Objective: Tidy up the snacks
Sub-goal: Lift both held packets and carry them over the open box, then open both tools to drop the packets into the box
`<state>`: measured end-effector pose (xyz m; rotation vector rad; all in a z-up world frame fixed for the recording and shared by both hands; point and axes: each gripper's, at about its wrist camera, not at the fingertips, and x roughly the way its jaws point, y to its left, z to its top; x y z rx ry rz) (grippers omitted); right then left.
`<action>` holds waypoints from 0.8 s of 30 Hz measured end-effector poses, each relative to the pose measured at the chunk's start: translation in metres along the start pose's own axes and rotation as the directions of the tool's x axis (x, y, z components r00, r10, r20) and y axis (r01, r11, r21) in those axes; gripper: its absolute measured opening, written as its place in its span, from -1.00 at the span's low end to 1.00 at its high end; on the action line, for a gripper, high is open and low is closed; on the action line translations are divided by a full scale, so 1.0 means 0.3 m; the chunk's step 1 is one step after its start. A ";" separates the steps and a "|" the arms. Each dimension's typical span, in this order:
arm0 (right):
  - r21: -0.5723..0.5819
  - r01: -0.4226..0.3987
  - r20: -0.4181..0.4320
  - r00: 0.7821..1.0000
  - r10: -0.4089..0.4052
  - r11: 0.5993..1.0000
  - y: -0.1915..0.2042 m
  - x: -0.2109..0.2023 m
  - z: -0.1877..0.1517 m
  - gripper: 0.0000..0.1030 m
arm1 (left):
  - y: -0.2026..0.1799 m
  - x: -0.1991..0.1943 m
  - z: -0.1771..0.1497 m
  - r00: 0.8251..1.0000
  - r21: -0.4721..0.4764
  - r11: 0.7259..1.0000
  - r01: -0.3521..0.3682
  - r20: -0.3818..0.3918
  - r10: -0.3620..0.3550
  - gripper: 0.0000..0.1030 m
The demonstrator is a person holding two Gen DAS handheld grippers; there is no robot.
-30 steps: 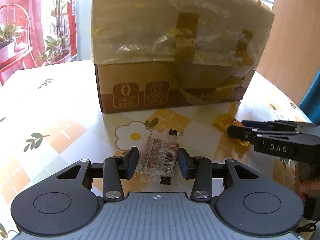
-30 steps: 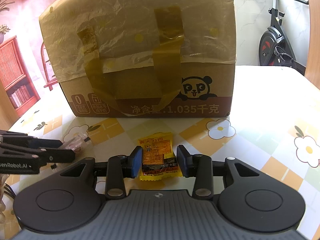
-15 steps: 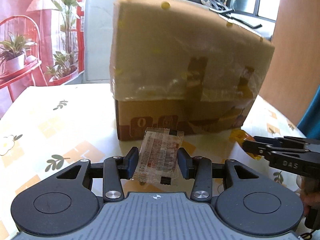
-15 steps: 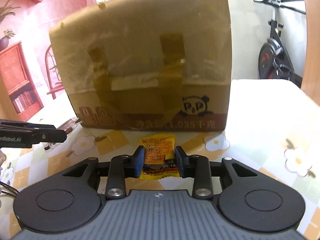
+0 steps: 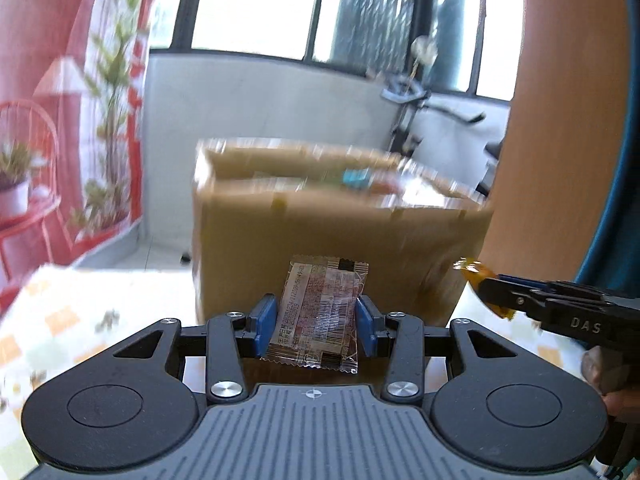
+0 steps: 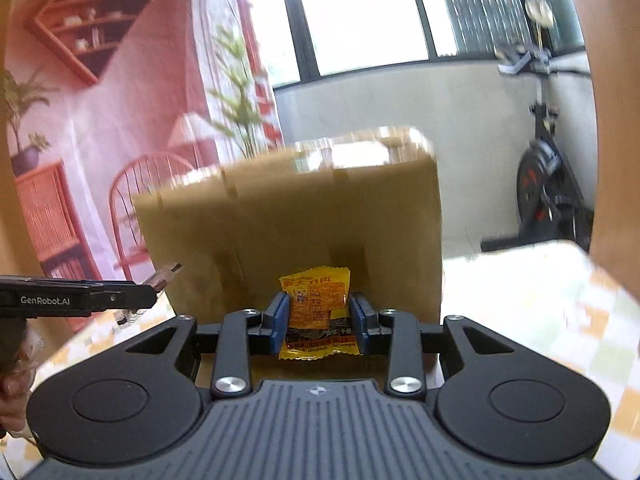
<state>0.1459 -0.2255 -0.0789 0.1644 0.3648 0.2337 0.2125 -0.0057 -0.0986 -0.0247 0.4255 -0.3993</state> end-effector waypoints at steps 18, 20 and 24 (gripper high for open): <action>-0.131 -0.040 0.101 0.993 0.053 0.991 0.101 0.291 0.326 -0.32 | 0.058 0.192 0.254 0.998 -0.034 0.999 0.020 0.056 -0.018 -0.12; -0.130 -0.033 0.080 0.996 0.044 0.991 0.104 0.339 0.323 -0.32 | 0.067 0.216 0.251 0.999 -0.041 0.999 0.017 0.032 -0.015 -0.12; -0.109 -0.022 0.059 0.998 0.029 0.994 0.097 0.385 0.306 -0.32 | 0.090 0.228 0.246 1.000 -0.056 0.998 0.016 0.012 -0.015 -0.12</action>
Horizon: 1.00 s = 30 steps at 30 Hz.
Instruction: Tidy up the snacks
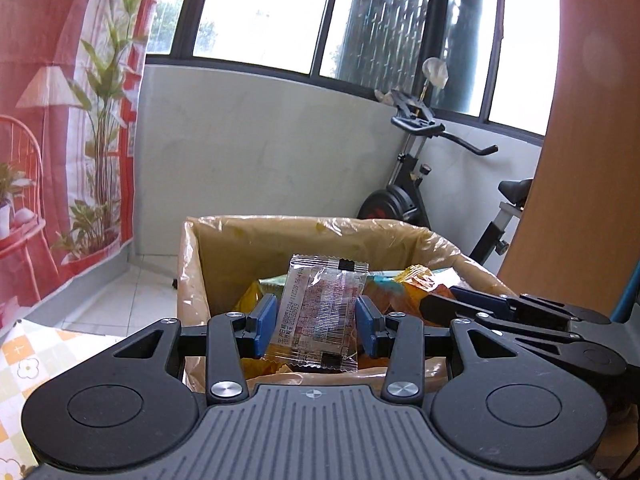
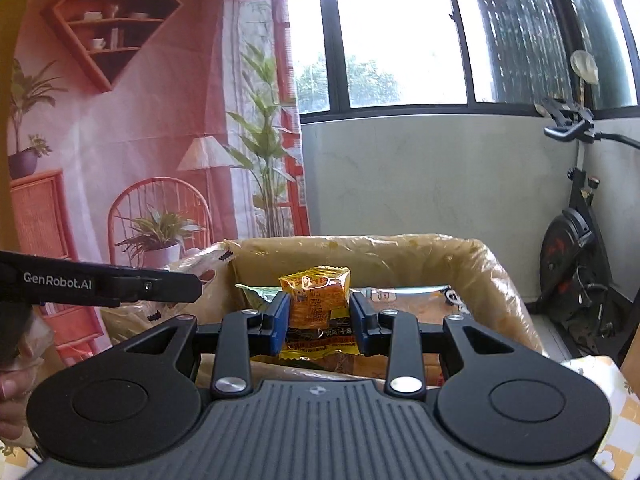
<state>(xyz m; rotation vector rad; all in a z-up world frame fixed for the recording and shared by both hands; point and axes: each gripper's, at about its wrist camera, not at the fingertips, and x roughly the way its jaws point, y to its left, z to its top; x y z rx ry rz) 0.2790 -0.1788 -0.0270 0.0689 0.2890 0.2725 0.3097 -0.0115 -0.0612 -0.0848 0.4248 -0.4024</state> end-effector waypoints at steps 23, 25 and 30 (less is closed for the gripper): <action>0.027 0.114 -0.038 0.993 -0.113 0.993 0.019 -0.090 0.016 0.60 | 0.035 -0.052 0.018 0.998 0.018 0.999 -0.035 -0.048 0.036 0.71; 0.039 0.114 -0.036 0.993 -0.112 0.993 0.016 -0.111 0.021 0.70 | 0.027 -0.063 0.019 0.998 0.023 0.999 -0.036 -0.049 0.037 0.76; 0.050 0.116 -0.060 0.992 -0.113 0.992 0.024 -0.139 0.036 0.90 | 0.011 -0.092 0.029 0.997 0.009 0.998 -0.059 -0.057 0.060 0.84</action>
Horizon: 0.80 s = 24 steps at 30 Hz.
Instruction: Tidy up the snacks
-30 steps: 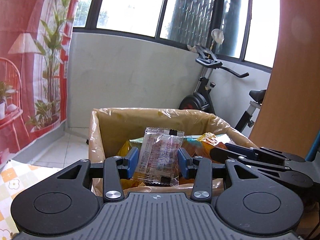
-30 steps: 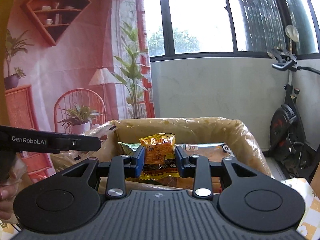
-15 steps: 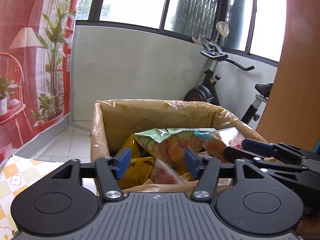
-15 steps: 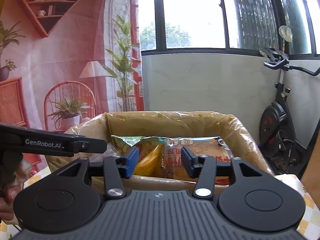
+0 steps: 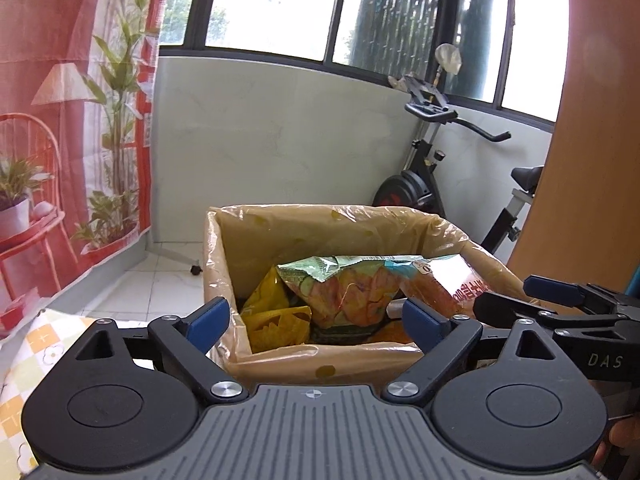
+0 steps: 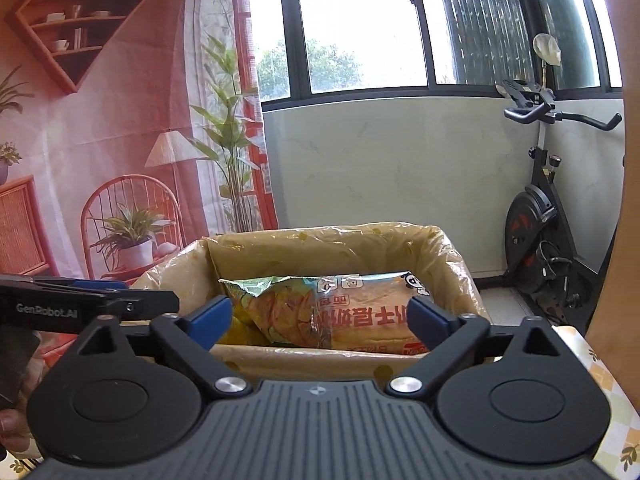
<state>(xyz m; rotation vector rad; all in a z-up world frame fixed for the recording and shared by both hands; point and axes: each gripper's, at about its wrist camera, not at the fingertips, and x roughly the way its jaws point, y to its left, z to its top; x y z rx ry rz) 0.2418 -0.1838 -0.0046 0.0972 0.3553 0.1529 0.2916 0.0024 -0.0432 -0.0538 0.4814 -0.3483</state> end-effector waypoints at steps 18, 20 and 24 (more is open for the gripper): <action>0.024 0.017 -0.030 0.999 -0.017 1.000 0.041 -0.142 0.069 0.95 | -0.057 -0.166 0.029 0.992 0.012 0.992 -0.129 0.020 0.128 0.83; 0.039 0.018 -0.039 0.999 -0.016 0.999 0.043 -0.172 0.083 0.95 | -0.058 -0.196 0.025 0.991 -0.012 0.991 -0.134 0.018 0.134 0.82; 0.054 0.019 -0.042 0.999 -0.016 0.998 0.052 -0.238 0.105 0.96 | -0.081 -0.263 0.019 0.982 -0.002 0.983 -0.186 0.038 0.186 0.82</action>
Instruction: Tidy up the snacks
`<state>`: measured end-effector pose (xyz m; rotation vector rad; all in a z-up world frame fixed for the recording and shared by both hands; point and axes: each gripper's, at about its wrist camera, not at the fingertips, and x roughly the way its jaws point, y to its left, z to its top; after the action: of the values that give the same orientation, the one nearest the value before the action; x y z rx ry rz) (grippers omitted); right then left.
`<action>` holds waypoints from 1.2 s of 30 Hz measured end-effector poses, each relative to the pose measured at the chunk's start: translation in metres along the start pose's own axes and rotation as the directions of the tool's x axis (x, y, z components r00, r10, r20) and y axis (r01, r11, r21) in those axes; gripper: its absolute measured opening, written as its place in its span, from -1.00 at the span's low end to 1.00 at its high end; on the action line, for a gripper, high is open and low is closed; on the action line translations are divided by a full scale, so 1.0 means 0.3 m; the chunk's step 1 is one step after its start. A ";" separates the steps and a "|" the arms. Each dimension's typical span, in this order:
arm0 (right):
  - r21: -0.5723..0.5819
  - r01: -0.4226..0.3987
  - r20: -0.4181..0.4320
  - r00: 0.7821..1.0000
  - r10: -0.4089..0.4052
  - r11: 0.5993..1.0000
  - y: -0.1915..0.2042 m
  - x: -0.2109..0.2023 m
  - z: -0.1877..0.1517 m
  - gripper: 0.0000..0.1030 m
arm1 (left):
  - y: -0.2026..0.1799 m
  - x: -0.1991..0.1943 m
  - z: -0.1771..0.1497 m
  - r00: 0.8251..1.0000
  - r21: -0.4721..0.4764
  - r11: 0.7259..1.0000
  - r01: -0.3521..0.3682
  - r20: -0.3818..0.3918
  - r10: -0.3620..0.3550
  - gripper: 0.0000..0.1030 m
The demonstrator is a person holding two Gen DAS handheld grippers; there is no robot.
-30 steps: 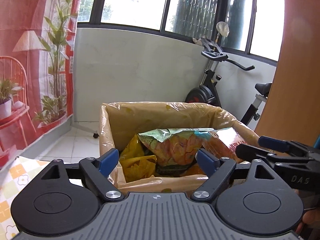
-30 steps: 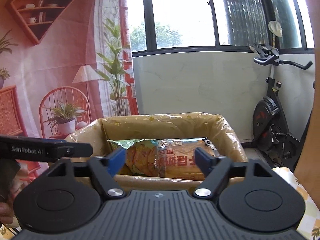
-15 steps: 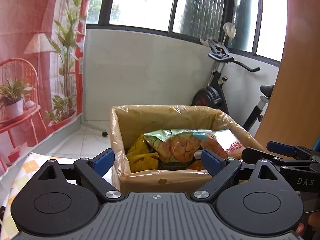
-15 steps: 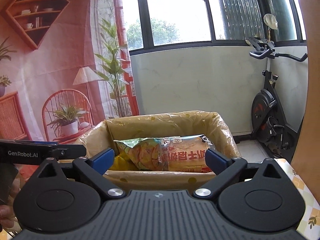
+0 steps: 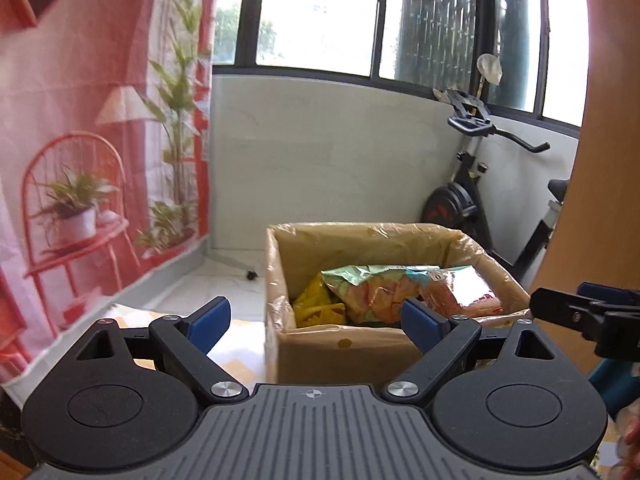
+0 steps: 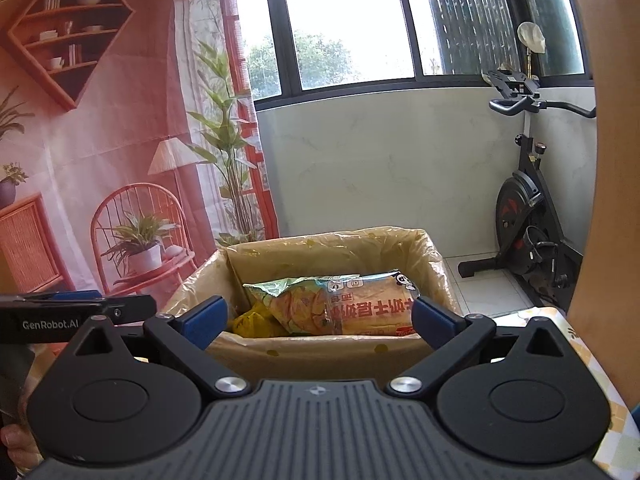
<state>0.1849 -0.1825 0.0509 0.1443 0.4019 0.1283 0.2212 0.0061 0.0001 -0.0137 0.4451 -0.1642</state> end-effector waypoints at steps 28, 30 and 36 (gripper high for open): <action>-0.009 0.026 -0.003 1.000 -0.026 1.000 0.004 -0.108 -0.009 0.96 | -0.019 -0.098 -0.023 1.000 0.008 1.000 0.014 -0.004 -0.014 0.83; -0.009 0.026 -0.004 1.000 -0.026 1.000 0.005 -0.108 -0.010 0.96 | -0.018 -0.098 -0.025 1.000 0.005 1.000 0.017 -0.008 -0.017 0.83; -0.008 0.028 -0.006 1.000 -0.028 1.000 0.005 -0.106 -0.012 0.96 | -0.017 -0.096 -0.028 1.000 0.001 1.000 0.016 -0.016 -0.016 0.83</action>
<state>0.1544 -0.1855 0.0598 0.1309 0.4094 0.1028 0.1912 0.0058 0.0050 -0.0146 0.4609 -0.1802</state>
